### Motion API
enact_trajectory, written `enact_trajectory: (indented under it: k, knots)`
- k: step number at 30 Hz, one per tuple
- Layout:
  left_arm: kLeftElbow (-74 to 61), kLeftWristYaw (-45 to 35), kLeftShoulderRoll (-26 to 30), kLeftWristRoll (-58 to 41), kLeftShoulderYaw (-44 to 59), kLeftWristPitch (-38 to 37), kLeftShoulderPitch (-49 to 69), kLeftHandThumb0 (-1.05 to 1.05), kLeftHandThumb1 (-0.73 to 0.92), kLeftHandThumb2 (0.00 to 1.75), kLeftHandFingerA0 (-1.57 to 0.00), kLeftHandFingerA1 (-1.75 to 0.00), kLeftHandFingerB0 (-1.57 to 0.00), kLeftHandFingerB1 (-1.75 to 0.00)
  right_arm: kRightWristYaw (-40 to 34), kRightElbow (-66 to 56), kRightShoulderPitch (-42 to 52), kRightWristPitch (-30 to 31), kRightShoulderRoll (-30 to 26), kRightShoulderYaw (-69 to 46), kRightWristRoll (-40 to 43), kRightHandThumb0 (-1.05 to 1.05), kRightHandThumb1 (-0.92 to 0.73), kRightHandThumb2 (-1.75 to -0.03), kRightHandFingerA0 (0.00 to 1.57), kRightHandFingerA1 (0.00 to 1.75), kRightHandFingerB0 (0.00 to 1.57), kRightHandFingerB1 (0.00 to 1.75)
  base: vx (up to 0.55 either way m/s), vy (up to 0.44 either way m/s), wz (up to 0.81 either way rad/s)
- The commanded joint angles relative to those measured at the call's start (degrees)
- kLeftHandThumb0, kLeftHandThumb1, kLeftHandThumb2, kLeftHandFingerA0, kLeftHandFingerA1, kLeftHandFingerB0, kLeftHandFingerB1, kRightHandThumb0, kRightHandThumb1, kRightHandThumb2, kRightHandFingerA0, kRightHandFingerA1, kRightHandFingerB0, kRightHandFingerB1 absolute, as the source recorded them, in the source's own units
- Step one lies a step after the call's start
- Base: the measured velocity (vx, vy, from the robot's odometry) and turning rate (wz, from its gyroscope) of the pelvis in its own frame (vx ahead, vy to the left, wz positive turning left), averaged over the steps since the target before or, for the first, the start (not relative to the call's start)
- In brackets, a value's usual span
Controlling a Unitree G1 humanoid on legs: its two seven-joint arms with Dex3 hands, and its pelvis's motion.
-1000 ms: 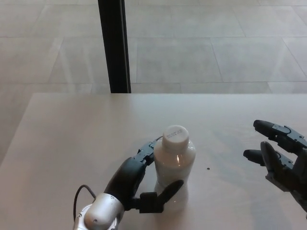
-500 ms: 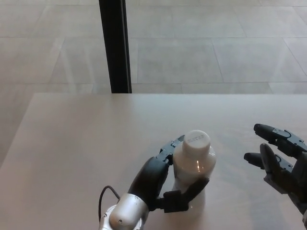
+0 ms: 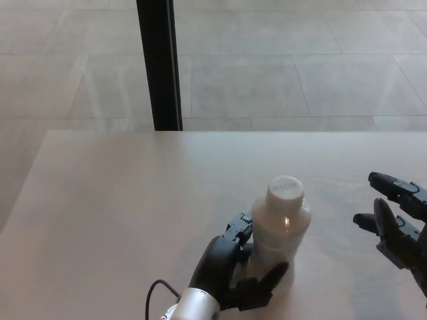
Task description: The robot uses its left hand to to lift the bottle kept on the middle of the desk and tilts it towards its right hand. It then uses its right hand to rotate its cap to open it and places the bottle and cap back on the desk
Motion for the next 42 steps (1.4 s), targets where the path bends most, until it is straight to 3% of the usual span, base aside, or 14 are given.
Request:
enact_trajectory:
  k: [1, 2, 4, 14, 15, 20, 21, 23, 27, 29, 31, 35, 40, 42]
  knots:
    - [6.4, 19.06, -10.43, 4.69, 1.01, -9.86, 2.27, 0.04, 0.92, 0.91, -0.77, -1.75, -0.64, -0.91, -3.03, 0.35, -0.47, -1.49, 0.58, -3.31, 0.87, -0.59, -0.74, -0.63, 0.6, 1.01, 0.57, 0.44, 0.0, 0.0, 0.0]
    - [6.34, 20.26, -10.52, 5.26, 0.87, -9.33, 1.99, 0.04, 0.92, 0.91, -0.77, -1.75, -0.64, -0.91, -3.2, 0.26, -0.51, -1.26, 0.74, -3.67, 1.23, -0.59, -0.74, -0.63, 0.6, 1.01, 0.57, 0.44, 0.0, 0.0, 0.0]
    - [7.51, 24.55, -11.68, 5.48, 2.11, -12.37, 1.41, 0.08, 0.9, 1.08, -0.76, -1.75, -0.6, -1.75, -3.65, -0.03, -0.48, -0.89, 1.07, -3.98, 1.37, -0.57, -0.74, -0.62, 0.6, 1.01, 0.6, 0.45, 0.0, 0.0, 0.0]
    - [6.66, 28.16, -12.42, 4.43, 3.6, -6.92, -0.36, 0.1, 0.79, 1.27, -0.97, -1.75, -0.74, -1.52, -2.79, -1.4, 0.34, -0.69, 0.16, -2.79, -0.2, -0.51, -0.73, -0.62, 0.66, 1.01, 0.59, 0.44, 0.0, 0.0, 0.0]
    - [6.81, 28.44, -12.16, 4.4, 3.69, -6.93, -0.64, 0.12, 0.82, 1.15, -0.78, -1.75, -0.56, -1.75, -2.54, -1.44, 0.3, -0.65, -0.18, -2.57, -0.48, -0.52, -0.71, -0.62, 0.7, 1.01, 0.57, 0.44, 0.0, 0.0, 0.0]
    - [5.21, 26.61, -8.47, 4.65, 4.26, -5.36, -2.48, 0.1, 0.78, 1.18, -0.76, -1.75, -0.55, -1.72, -0.51, -1.79, -0.54, -0.32, -2.68, -0.49, -2.65, -0.52, -0.68, -0.61, 0.72, 0.98, 0.57, 0.41, 0.0, 0.0, 0.0]
    - [4.93, 25.9, -7.0, 5.53, 3.78, -5.07, -2.93, 0.1, 0.77, 1.18, -0.76, -1.75, -0.55, -1.71, 0.48, -2.22, -0.78, 0.02, -3.76, 0.37, -3.23, -0.52, -0.56, -0.95, 0.76, 0.93, 0.46, 0.57, 0.0, 0.0, 0.0]
    - [4.09, 23.66, -3.68, 6.82, 3.41, -4.19, -4.13, 0.09, 0.74, 1.24, -1.0, -1.75, -0.74, -1.48, 2.77, -3.29, -1.56, 0.26, -5.59, 1.84, -3.29, -0.46, -0.66, -0.6, 0.67, 0.95, 0.54, 0.4, 0.0, 0.0, 0.0]
    - [1.04, 17.85, 3.42, 9.8, 2.87, 1.47, -6.13, 0.08, 0.73, 1.07, -0.81, -1.75, -0.66, -1.6, 5.05, -4.46, -2.62, -3.58, -11.68, 7.09, -9.32, -0.51, -0.63, -0.59, 0.7, 0.9, 0.54, 0.39, 0.0, 0.0, 0.0]
    - [-1.72, 11.72, 8.79, 11.52, 2.14, 9.48, -8.44, 0.09, 0.69, 1.01, -0.73, -1.75, -0.64, -1.36, 6.19, -6.55, -3.63, -3.22, -14.43, 9.6, -11.09, -0.56, -0.5, -0.9, 0.75, 0.93, 0.48, 0.55, 0.0, 0.0, 0.0]
    - [-4.15, 7.34, 12.31, 12.51, 0.87, 15.88, -10.21, 0.05, 0.76, 0.77, -0.69, -1.7, -0.64, -0.95, 7.16, -8.15, -4.27, -2.77, -15.87, 10.95, -11.69, -0.51, -0.6, -0.6, 0.73, 1.0, 0.56, 0.39, 0.0, 0.0, 0.0]
    - [-7.41, 0.19, 18.08, 12.85, -1.51, 23.23, -12.41, 0.03, 0.68, 0.84, -0.8, -1.57, -0.56, -0.66, 7.93, -10.27, -5.5, -2.55, -17.3, 13.37, -13.47, -0.51, -0.59, -0.59, 0.75, 0.89, 0.55, 0.39, 0.0, 0.0, 0.0]
    - [-6.96, -5.13, 22.88, 13.37, -6.05, 29.45, -14.38, 0.02, 0.57, 0.91, -0.84, -1.43, -0.75, -0.94, 6.92, -13.25, -6.92, -4.28, -16.26, 17.51, -16.92, -0.51, -0.59, -0.59, 0.77, 0.87, 0.56, 0.39, 0.0, 0.0, 0.0]
    - [-7.15, -5.75, 23.49, 12.73, -6.59, 29.9, -14.29, 0.0, 0.54, 0.96, -0.84, -1.5, -0.73, -1.03, 6.93, -13.55, -6.7, -4.41, -16.15, 18.19, -17.09, -0.47, -0.47, -0.9, 0.78, 0.89, 0.45, 0.56, 0.0, 0.0, 0.0]
